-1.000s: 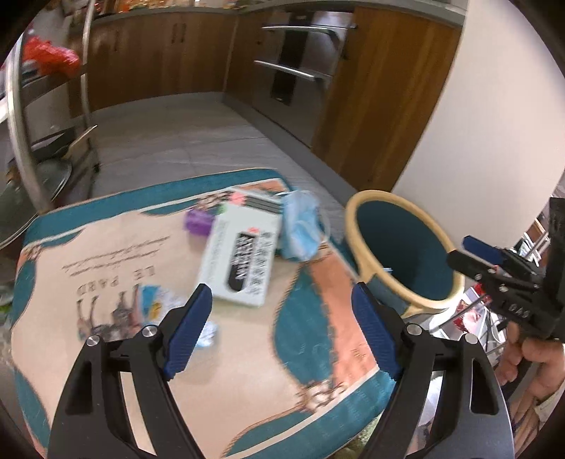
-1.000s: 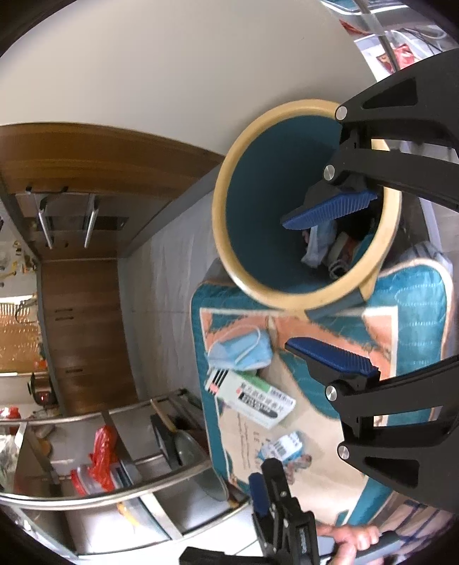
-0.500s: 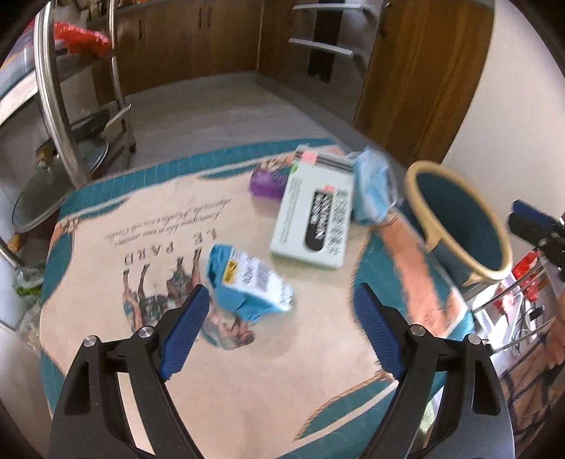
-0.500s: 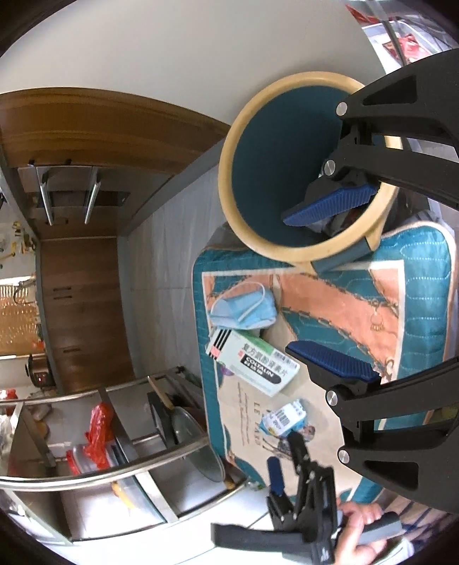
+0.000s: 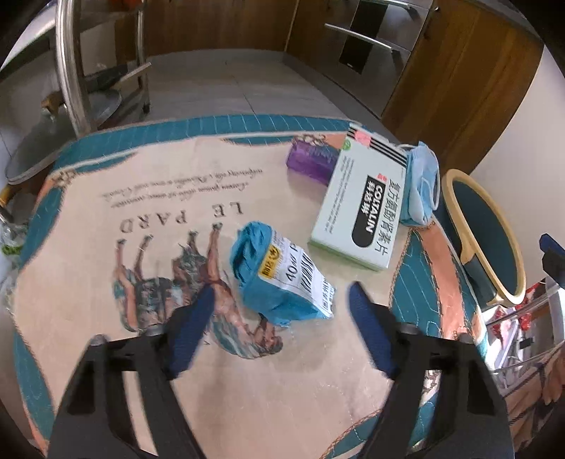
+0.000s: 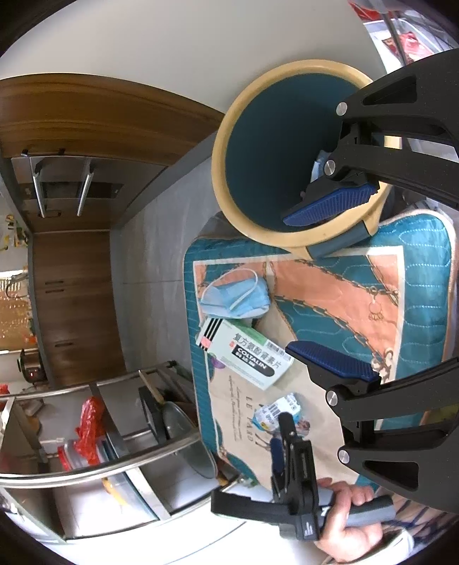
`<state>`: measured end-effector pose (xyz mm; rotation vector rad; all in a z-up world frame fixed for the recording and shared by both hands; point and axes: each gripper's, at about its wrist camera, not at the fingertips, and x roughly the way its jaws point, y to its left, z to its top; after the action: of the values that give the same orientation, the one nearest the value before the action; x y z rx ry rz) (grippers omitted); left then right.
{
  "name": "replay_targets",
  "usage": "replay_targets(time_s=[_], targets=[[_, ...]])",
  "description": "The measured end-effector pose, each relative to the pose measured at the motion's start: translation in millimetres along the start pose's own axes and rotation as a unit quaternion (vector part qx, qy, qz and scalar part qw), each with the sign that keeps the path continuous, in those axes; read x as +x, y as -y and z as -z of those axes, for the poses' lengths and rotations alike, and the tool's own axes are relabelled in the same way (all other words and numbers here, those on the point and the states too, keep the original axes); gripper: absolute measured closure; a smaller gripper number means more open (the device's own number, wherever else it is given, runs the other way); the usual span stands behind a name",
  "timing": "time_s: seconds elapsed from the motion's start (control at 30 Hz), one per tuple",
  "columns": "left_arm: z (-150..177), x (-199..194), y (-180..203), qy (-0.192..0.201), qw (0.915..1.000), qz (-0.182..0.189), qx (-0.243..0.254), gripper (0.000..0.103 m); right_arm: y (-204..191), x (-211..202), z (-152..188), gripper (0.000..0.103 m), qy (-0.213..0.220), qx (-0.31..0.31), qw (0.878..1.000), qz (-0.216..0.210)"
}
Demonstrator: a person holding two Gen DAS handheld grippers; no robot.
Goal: Collect trash
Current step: 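Grasp the blue-wrapped labelled package with the left gripper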
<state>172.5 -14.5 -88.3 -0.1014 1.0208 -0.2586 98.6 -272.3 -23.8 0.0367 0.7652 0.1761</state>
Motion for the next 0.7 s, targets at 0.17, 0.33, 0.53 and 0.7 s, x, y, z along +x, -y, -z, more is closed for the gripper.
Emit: replay_targets(time_s=[0.17,0.33,0.53,0.7], targets=[[3.2,6.6,7.2,-0.013,0.9997,-0.001,0.022,0.073,-2.6,0.8,-0.2,0.034,-0.001,-0.002,1.0,-0.003],[3.9,-5.8,9.2,-0.007,0.9997,0.0,0.024,0.077,-4.2,2.4,0.4,0.034,-0.004,-0.002,1.0,-0.005],[-1.5,-38.0,4.4,0.02,0.9997,0.011,0.01,0.077,-4.9,4.9,-0.2,0.034,-0.006,0.009,1.0,-0.016],[-7.2,-64.7,0.2,0.041,0.9988,0.027,0.002,0.077,-6.1,10.0,-0.3,0.034,-0.014,0.019,0.999,-0.025]])
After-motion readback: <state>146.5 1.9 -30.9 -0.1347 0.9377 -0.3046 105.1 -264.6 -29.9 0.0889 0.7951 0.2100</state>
